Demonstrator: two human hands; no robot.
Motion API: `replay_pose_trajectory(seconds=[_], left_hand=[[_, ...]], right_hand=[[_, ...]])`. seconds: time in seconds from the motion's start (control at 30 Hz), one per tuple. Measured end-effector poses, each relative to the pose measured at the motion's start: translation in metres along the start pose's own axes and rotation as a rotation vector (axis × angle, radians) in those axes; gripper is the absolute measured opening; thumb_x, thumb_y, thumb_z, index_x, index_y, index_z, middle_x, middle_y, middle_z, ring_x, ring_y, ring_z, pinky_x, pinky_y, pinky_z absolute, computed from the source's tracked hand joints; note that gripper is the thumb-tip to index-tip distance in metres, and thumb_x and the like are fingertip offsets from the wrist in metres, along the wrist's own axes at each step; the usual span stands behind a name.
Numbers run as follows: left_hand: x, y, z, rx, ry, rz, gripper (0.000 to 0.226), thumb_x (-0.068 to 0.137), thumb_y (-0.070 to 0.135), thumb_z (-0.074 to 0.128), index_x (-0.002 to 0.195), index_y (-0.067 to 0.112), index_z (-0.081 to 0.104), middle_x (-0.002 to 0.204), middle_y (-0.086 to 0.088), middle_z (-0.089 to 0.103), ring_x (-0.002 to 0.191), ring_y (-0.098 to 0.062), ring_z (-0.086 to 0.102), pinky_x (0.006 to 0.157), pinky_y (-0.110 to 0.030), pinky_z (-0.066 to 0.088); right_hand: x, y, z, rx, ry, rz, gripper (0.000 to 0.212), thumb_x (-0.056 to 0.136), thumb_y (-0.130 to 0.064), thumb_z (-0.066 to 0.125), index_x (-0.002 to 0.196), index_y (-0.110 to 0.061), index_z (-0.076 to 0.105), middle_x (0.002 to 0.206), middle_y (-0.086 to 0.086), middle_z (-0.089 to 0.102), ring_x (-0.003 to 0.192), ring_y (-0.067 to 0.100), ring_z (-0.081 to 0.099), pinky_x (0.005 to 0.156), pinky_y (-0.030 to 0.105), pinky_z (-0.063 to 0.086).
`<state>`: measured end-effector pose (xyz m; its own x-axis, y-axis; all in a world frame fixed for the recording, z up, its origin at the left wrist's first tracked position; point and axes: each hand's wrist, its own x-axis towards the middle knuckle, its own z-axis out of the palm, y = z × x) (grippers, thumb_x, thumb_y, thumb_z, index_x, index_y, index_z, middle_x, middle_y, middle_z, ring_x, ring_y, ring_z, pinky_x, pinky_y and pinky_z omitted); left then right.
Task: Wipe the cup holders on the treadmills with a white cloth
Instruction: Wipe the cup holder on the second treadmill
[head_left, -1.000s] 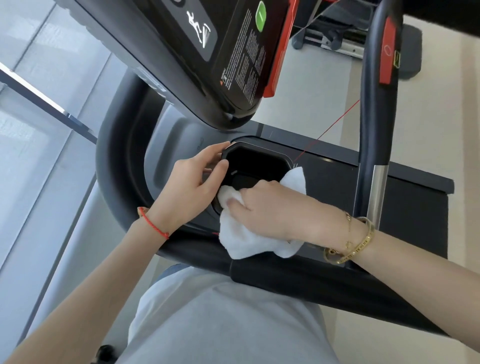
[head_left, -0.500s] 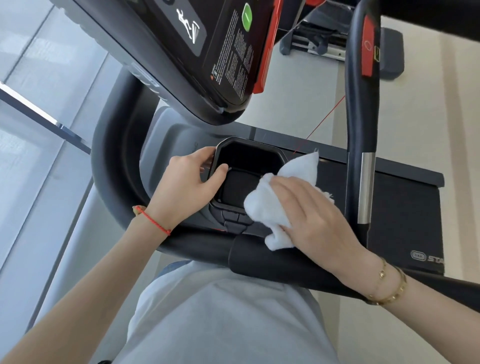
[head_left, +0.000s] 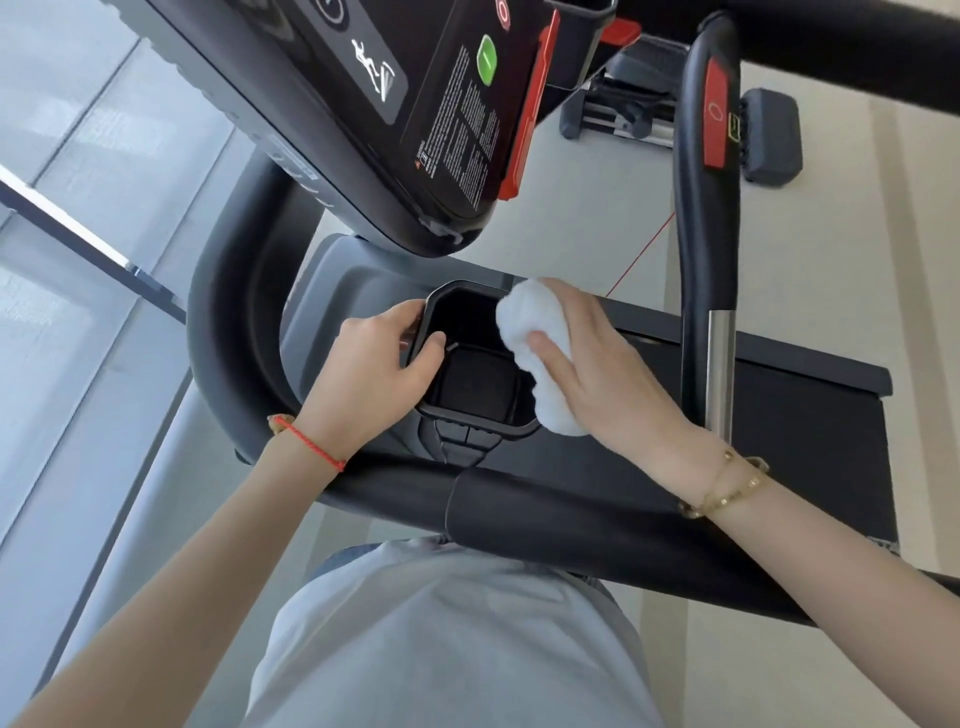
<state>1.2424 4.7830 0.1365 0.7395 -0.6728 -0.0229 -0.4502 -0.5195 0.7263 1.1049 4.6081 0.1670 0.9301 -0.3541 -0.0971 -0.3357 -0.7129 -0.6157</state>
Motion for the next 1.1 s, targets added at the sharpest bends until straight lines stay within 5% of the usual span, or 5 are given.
replay_pose_trajectory(seconds=[0.17, 0.5, 0.77, 0.97, 1.1], left_hand=[[0.001, -0.003, 0.003, 0.042, 0.022, 0.027, 0.018, 0.096, 0.029, 0.056, 0.108, 0.020, 0.066, 0.080, 0.003, 0.072, 0.080, -0.016, 0.070, 0.077, -0.029, 0.055], [0.001, -0.002, 0.001, 0.048, 0.049, -0.010, 0.041, 0.086, 0.051, 0.044, 0.093, 0.019, 0.069, 0.074, -0.007, 0.072, 0.074, -0.027, 0.069, 0.074, -0.043, 0.057], [0.002, -0.005, 0.001, 0.049, 0.049, 0.008, 0.045, 0.083, 0.050, 0.042, 0.084, 0.012, 0.067, 0.072, -0.009, 0.070, 0.073, -0.027, 0.068, 0.073, -0.042, 0.052], [0.001, -0.005, 0.002, 0.071, 0.071, 0.024, 0.025, 0.091, 0.032, 0.056, 0.086, 0.011, 0.069, 0.074, -0.007, 0.071, 0.078, -0.025, 0.068, 0.071, -0.016, 0.045], [0.003, -0.007, 0.003, 0.052, 0.078, 0.073, 0.043, 0.084, 0.043, 0.046, 0.089, 0.007, 0.069, 0.074, -0.010, 0.071, 0.077, -0.026, 0.068, 0.074, -0.031, 0.048]], right_hand=[[0.030, 0.000, -0.004, -0.115, -0.140, -0.057, 0.043, 0.102, -0.036, 0.041, 0.141, -0.020, 0.032, 0.143, 0.001, 0.040, 0.115, 0.024, 0.049, 0.086, 0.032, 0.036], [0.039, 0.003, -0.013, -0.219, -0.174, -0.077, 0.034, 0.100, -0.035, 0.047, 0.126, -0.014, 0.042, 0.112, -0.003, 0.050, 0.093, 0.020, 0.046, 0.075, 0.031, 0.031], [0.072, -0.021, 0.003, -0.501, -0.156, -0.302, 0.035, 0.098, -0.039, 0.051, 0.118, -0.010, 0.045, 0.107, 0.008, 0.061, 0.089, 0.036, 0.058, 0.069, 0.039, 0.040], [0.053, 0.001, -0.013, -0.327, -0.202, -0.117, 0.028, 0.097, -0.038, 0.051, 0.112, -0.015, 0.045, 0.094, 0.000, 0.050, 0.085, 0.026, 0.049, 0.068, 0.034, 0.033], [0.060, -0.003, -0.014, -0.389, -0.227, -0.179, 0.026, 0.097, -0.038, 0.053, 0.095, -0.018, 0.036, 0.078, -0.004, 0.042, 0.078, 0.024, 0.047, 0.059, 0.034, 0.030]])
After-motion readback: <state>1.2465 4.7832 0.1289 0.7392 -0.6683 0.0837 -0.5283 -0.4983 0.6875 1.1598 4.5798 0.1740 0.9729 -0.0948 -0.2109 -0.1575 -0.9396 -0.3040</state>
